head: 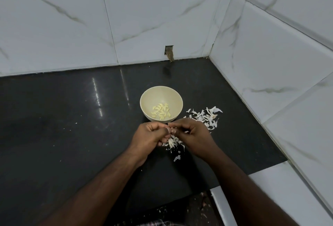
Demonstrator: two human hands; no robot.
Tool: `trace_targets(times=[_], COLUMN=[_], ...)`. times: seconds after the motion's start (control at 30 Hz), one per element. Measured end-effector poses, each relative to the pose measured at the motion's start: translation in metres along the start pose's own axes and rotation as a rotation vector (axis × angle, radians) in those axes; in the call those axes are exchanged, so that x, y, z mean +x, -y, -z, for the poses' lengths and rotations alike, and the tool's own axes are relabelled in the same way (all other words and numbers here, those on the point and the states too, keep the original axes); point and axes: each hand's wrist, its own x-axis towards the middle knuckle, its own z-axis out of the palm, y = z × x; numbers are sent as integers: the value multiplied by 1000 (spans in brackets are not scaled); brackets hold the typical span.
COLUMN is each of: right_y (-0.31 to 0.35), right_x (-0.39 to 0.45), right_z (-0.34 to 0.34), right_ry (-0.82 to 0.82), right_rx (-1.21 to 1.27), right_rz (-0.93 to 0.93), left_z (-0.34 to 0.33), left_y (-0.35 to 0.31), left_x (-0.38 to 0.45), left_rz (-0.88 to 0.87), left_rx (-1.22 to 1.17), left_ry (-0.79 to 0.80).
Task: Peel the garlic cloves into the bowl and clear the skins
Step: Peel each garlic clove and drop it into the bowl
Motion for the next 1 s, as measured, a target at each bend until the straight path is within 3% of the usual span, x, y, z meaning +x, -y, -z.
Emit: trace_targets(times=[0.2,0.5,0.8,1.0], right_y=[5,6,10,6], right_x=[-2,-2,-1,-1], right_z=[-2,-7,-9,-14], right_ry=[-27,-108,-91,-178], right_rx=[269,187,291,262], right_rz=[-85,-83,-103,-130], left_z=[4,2,0,-5], left_y=[2,2,1,5], left_x=[1,0,1,2], left_rz=[75,75,121,76], left_rx=[-73,-70,-163,-155], left_ry=[96,117,122,91])
